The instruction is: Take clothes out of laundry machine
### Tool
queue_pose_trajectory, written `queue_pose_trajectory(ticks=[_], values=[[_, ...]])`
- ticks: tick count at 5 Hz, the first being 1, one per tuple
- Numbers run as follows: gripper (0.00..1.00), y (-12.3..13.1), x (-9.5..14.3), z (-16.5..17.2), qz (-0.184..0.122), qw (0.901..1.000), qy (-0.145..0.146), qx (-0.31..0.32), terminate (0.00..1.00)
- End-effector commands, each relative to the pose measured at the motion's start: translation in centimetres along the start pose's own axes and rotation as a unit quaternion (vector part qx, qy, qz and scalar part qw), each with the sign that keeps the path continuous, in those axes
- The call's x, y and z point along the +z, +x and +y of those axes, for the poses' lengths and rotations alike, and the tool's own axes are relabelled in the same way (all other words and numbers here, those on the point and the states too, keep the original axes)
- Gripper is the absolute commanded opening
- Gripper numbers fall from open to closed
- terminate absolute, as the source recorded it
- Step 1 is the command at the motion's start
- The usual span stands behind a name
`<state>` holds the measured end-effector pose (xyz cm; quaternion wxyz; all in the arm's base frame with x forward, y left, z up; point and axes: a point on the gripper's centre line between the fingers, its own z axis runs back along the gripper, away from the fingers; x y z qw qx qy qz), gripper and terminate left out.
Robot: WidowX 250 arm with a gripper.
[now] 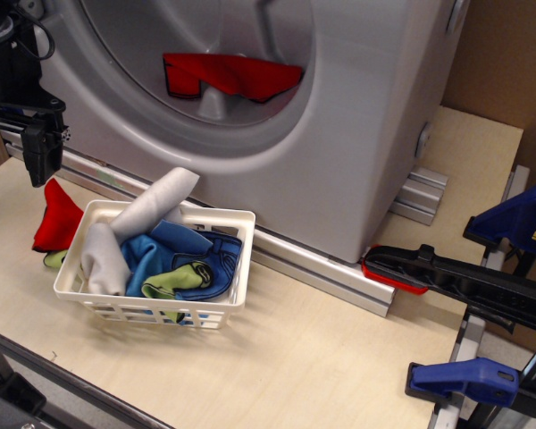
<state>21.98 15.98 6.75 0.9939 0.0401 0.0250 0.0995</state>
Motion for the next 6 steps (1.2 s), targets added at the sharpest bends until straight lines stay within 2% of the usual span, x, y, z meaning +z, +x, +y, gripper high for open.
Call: queue_pose_trajectory(ticks=[1, 2, 3, 4, 5, 6], values=[[1.0, 0.0, 0.0, 0.0, 0.0, 1.0, 0.0, 0.0, 0.0], [1.0, 3.3, 0.4, -1.6, -0.034, 0.9988, 0.031, -0.018, 0.0], [1.0, 5.9, 1.6, -2.9, -0.07, 0.9958, 0.032, -0.049, 0.0], [1.0, 8.5, 3.3, -3.8, -0.126, 0.9896, 0.038, -0.059, 0.0], [1.0, 10.6, 5.0, -4.1, -0.18, 0.9812, 0.027, -0.066, 0.0], [1.0, 11.7, 4.2, -4.8, -0.233, 0.9685, 0.007, -0.089, 0.0]])
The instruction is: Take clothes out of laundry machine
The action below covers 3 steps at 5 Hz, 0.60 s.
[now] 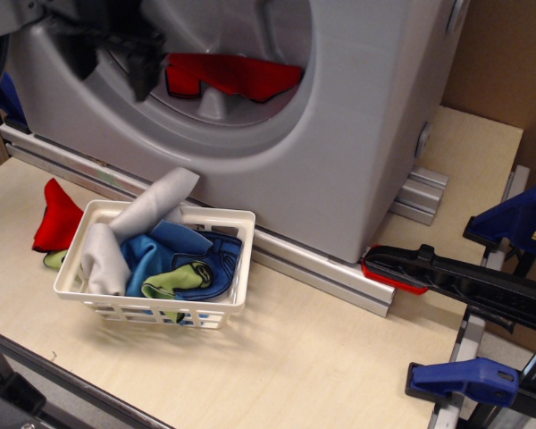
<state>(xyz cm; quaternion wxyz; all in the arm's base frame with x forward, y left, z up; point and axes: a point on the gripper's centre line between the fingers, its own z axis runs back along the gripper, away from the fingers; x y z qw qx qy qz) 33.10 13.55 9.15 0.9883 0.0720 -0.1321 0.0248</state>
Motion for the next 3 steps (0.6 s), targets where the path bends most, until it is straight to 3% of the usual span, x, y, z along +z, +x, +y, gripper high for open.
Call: queue_pose_trajectory(ticks=[1, 2, 3], values=[[1.0, 2.3, 0.2, -0.8, -0.113, 0.9931, -0.026, -0.018, 0.0], [1.0, 3.4, -0.2, -1.6, -0.147, 0.9876, -0.051, -0.019, 0.0], [1.0, 4.8, -0.2, -2.3, -0.161, 0.9844, -0.066, -0.023, 0.0]])
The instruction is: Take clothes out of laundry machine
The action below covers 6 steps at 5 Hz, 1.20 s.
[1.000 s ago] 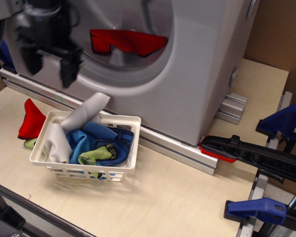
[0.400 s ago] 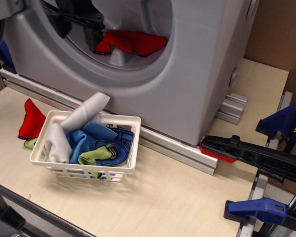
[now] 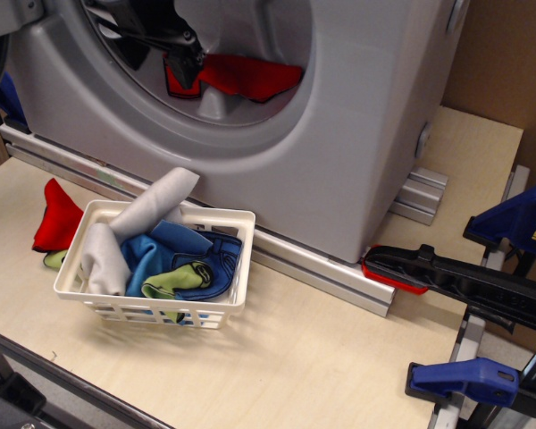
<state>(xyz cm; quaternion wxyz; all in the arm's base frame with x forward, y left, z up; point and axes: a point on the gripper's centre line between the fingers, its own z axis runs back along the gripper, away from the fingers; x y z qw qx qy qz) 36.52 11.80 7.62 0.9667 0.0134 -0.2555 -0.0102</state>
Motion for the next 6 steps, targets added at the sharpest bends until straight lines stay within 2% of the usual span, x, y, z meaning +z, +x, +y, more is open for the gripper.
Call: queue_pose_trajectory(ticks=[1, 2, 3, 4, 5, 6], values=[[1.0, 3.4, 0.2, -0.5, -0.063, 0.9972, -0.041, -0.005, 0.0], [1.0, 4.7, -1.0, -1.2, -0.084, 0.9937, -0.073, -0.007, 0.0], [1.0, 5.6, -2.4, -2.1, -0.069, 0.9941, -0.082, -0.021, 0.0], [1.0, 5.6, -3.6, -2.4, -0.036, 0.9957, -0.082, -0.026, 0.0], [0.0, 5.1, -3.8, -2.5, -0.013, 0.9975, -0.066, -0.021, 0.0], [0.0, 4.8, -2.8, -2.4, -0.027, 0.9979, -0.057, -0.016, 0.0]])
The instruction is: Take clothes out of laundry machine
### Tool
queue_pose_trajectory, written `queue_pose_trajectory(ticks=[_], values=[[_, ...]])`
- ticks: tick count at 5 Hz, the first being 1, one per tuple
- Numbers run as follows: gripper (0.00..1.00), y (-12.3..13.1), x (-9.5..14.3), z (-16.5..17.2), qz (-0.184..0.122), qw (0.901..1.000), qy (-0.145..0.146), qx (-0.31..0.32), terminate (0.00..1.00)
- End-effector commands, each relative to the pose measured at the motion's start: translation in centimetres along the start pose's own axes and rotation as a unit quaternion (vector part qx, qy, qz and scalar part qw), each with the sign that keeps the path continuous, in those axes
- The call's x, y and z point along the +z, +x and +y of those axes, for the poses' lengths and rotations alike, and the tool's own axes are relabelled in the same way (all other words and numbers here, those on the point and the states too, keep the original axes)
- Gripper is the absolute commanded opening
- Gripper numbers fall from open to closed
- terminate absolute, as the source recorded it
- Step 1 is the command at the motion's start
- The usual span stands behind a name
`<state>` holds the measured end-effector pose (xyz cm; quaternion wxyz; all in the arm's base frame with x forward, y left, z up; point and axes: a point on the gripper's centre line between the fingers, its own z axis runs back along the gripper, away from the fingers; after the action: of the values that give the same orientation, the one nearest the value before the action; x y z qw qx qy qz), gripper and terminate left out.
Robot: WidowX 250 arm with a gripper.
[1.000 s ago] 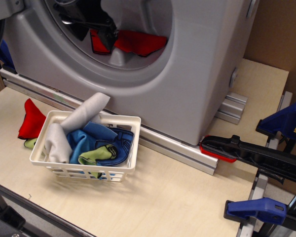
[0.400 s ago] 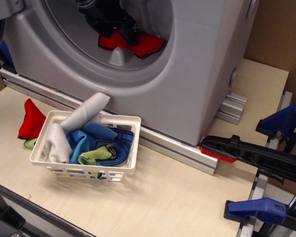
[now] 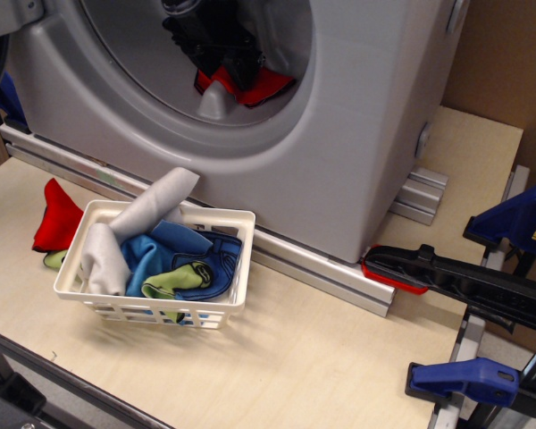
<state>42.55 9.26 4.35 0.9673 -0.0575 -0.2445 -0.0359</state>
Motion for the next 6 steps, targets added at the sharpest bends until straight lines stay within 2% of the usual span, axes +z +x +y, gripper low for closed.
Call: queue_pose_trajectory(ticks=[1, 2, 3, 4, 5, 6], values=[[0.0, 0.5, 4.8, 0.0, -0.043, 0.9988, 0.021, 0.001, 0.0], [0.0, -0.5, 7.3, 0.2, -0.046, 0.9985, 0.027, 0.014, 0.0], [0.0, -2.3, 9.3, 0.2, -0.025, 0.9984, 0.033, 0.038, 0.0], [0.0, -5.3, 9.4, -0.5, 0.054, 0.9943, 0.045, 0.081, 0.0], [0.0, -9.1, 9.4, -2.0, 0.15, 0.9792, 0.053, 0.126, 0.0], [0.0, -11.9, 8.3, -3.2, 0.228, 0.9635, 0.07, 0.122, 0.0]])
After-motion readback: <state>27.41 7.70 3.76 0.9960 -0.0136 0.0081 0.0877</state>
